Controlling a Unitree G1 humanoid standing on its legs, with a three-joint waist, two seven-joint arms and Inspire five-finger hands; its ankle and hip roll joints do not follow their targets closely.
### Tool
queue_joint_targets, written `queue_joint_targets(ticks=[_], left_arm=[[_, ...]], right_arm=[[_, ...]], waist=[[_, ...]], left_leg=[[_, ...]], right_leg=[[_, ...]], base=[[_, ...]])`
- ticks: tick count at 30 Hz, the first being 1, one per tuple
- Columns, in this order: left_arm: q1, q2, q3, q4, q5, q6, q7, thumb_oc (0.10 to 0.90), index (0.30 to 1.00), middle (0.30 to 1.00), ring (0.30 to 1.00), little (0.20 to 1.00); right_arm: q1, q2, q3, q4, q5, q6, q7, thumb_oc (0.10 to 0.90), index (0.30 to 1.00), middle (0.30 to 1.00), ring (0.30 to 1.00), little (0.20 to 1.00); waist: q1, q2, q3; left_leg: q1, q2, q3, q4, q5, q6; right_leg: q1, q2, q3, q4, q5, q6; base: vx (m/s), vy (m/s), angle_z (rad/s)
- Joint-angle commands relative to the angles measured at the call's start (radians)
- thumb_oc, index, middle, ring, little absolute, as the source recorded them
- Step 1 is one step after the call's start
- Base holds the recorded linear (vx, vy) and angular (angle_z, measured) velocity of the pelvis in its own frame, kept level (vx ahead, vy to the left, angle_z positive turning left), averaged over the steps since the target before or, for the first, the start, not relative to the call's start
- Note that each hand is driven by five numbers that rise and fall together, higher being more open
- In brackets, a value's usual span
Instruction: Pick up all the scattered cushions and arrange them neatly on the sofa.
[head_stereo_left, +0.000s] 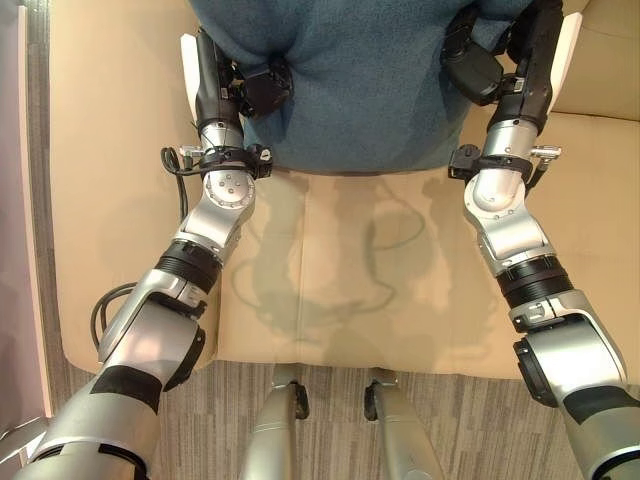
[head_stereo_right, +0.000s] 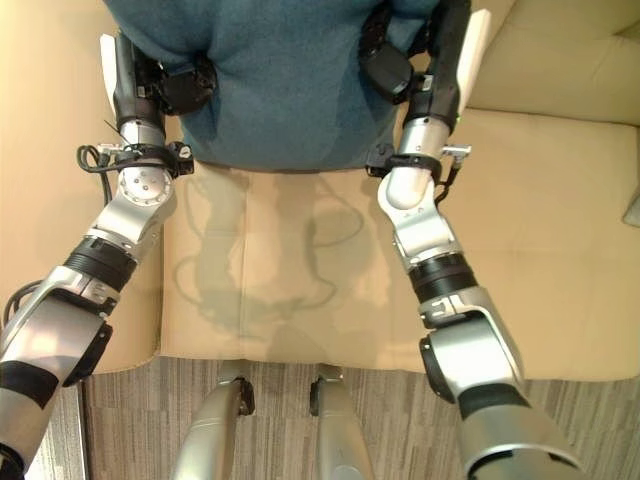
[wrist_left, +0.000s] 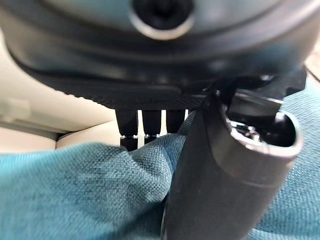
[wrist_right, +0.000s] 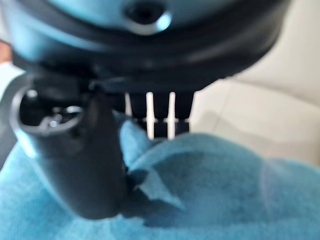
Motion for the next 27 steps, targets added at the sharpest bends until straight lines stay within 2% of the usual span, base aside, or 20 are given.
queue_joint_targets(ticks=[1,2,5,6,11,13,14,16,19,22,24,26,27], left_arm=[[-0.127,0.008,-0.015,0.013,0.104,-0.084,-0.013,0.8,0.9,0.9,0.9,0.9],[-0.105,0.048,0.009,0.024,0.109,-0.072,-0.015,0.8,0.9,0.9,0.9,0.9],[-0.077,0.084,0.036,0.038,0.107,-0.063,-0.026,0.8,0.9,0.9,0.9,0.9],[-0.043,0.12,0.069,0.049,0.097,-0.058,-0.037,0.8,0.9,0.9,0.9,0.9],[0.043,0.164,0.135,0.049,0.066,-0.056,-0.067,0.8,0.9,0.9,0.9,0.9],[0.108,0.186,0.183,0.034,0.052,-0.06,-0.081,0.8,0.9,0.9,0.9,0.9],[0.204,0.198,0.246,-0.001,0.039,-0.07,-0.09,0.8,0.9,0.9,0.9,0.9],[0.24,0.197,0.266,-0.016,0.041,-0.07,-0.093,0.8,0.9,0.9,0.9,0.9],[0.391,0.183,0.341,-0.111,0.037,-0.084,-0.109,0.8,0.9,0.9,0.9,0.9],[0.583,0.128,0.402,-0.238,0.049,-0.09,-0.15,0.8,0.9,0.9,0.9,0.9],[0.632,0.105,0.414,-0.273,0.049,-0.092,-0.165,0.8,0.9,0.9,0.9,0.9],[0.785,0.062,0.445,-0.353,0.083,-0.083,-0.206,0.8,0.9,0.9,0.9,0.9],[0.786,0.062,0.445,-0.354,0.084,-0.083,-0.206,0.8,0.9,0.9,0.9,0.9]], right_arm=[[-0.052,0.007,-0.002,-0.082,-0.109,-0.049,-0.041,0.8,0.9,0.9,0.9,0.9],[-0.024,-0.024,-0.029,-0.082,-0.131,-0.032,-0.052,0.8,0.9,0.9,0.9,0.9],[0.01,-0.058,-0.06,-0.085,-0.144,-0.018,-0.057,0.8,0.9,0.9,0.9,0.9],[0.05,-0.088,-0.101,-0.091,-0.139,-0.008,-0.059,0.8,0.9,0.9,0.9,0.9],[0.149,-0.128,-0.173,-0.092,-0.109,-0.002,-0.04,0.8,0.9,0.9,0.9,0.9],[0.209,-0.155,-0.212,-0.099,-0.105,0.0,-0.027,0.8,0.9,0.9,0.9,0.9],[0.296,-0.174,-0.262,-0.105,-0.097,0.0,-0.009,0.8,0.9,0.9,0.9,0.9],[0.329,-0.173,-0.276,-0.114,-0.098,-0.001,-0.001,0.8,0.9,0.9,0.9,0.9],[0.465,-0.161,-0.319,-0.155,-0.113,0.003,0.045,0.8,0.9,0.9,0.9,0.9],[0.627,-0.112,-0.358,-0.21,-0.112,0.002,0.114,0.8,0.9,0.9,0.9,0.9],[0.668,-0.096,-0.364,-0.22,-0.113,0.002,0.13,0.8,0.9,0.9,0.9,0.9],[0.783,-0.058,-0.39,-0.245,-0.114,0.004,0.185,0.8,0.9,0.9,0.9,0.9],[0.783,-0.058,-0.39,-0.246,-0.114,0.005,0.185,0.8,0.9,0.9,0.9,0.9]], waist=[[-0.009,0.003,-0.08],[-0.01,0.004,-0.084],[-0.011,0.005,-0.088],[-0.01,0.007,-0.093],[-0.012,0.009,-0.108],[-0.011,0.01,-0.116],[-0.008,0.009,-0.126],[-0.009,0.009,-0.132],[-0.006,0.004,-0.151],[-0.001,-0.004,-0.169],[0.001,-0.007,-0.171],[0.005,-0.018,-0.175],[0.004,-0.018,-0.175]], left_leg=[[0.089,-0.013,0.021,0.001,-0.179,-0.078],[0.091,-0.014,0.02,0.001,-0.18,-0.078],[0.09,-0.016,0.02,0.001,-0.174,-0.076],[0.099,-0.016,0.02,0.001,-0.184,-0.077],[0.11,-0.019,0.02,0.001,-0.181,-0.076],[0.12,-0.02,0.021,0.001,-0.185,-0.075],[0.135,-0.019,0.021,0.001,-0.196,-0.076],[0.136,-0.019,0.022,0.001,-0.19,-0.075],[0.157,-0.019,0.025,0.001,-0.196,-0.075],[0.199,-0.012,0.025,0.001,-0.202,-0.075],[0.215,-0.013,0.024,0.001,-0.204,-0.075],[0.265,-0.007,0.023,0.001,-0.213,-0.074],[0.265,-0.008,0.023,0.001,-0.212,-0.074]], right_leg=[[-0.017,0.011,-0.007,0.011,-0.044,0.078],[-0.014,0.011,-0.006,0.01,-0.044,0.079],[-0.014,0.01,-0.006,0.008,-0.037,0.079],[-0.006,0.011,-0.005,0.01,-0.045,0.08],[0.007,0.006,-0.008,0.007,-0.038,0.078],[0.017,0.005,-0.011,0.007,-0.04,0.077],[0.03,0.004,-0.015,0.008,-0.049,0.076],[0.033,0.002,-0.018,0.006,-0.044,0.075],[0.055,0.004,-0.024,0.005,-0.047,0.071],[0.105,-0.001,-0.039,0.005,-0.056,0.069],[0.12,0.0,-0.04,0.005,-0.059,0.068],[0.173,-0.002,-0.048,0.005,-0.07,0.068],[0.173,-0.002,-0.048,0.005,-0.069,0.068]], base=[[-0.01,0.003,-0.09],[0.0,0.001,-0.1],[-0.01,0.002,-0.08],[0.0,-0.002,-0.04],[0.0,0.0,0.0],[0.0,0.0,0.0],[0.0,0.0,0.0],[0.0,0.0,0.0],[0.01,-0.005,0.05],[0.04,-0.006,0.1],[0.01,-0.006,0.08],[0.03,-0.007,0.01],[0.03,0.001,-0.05]])
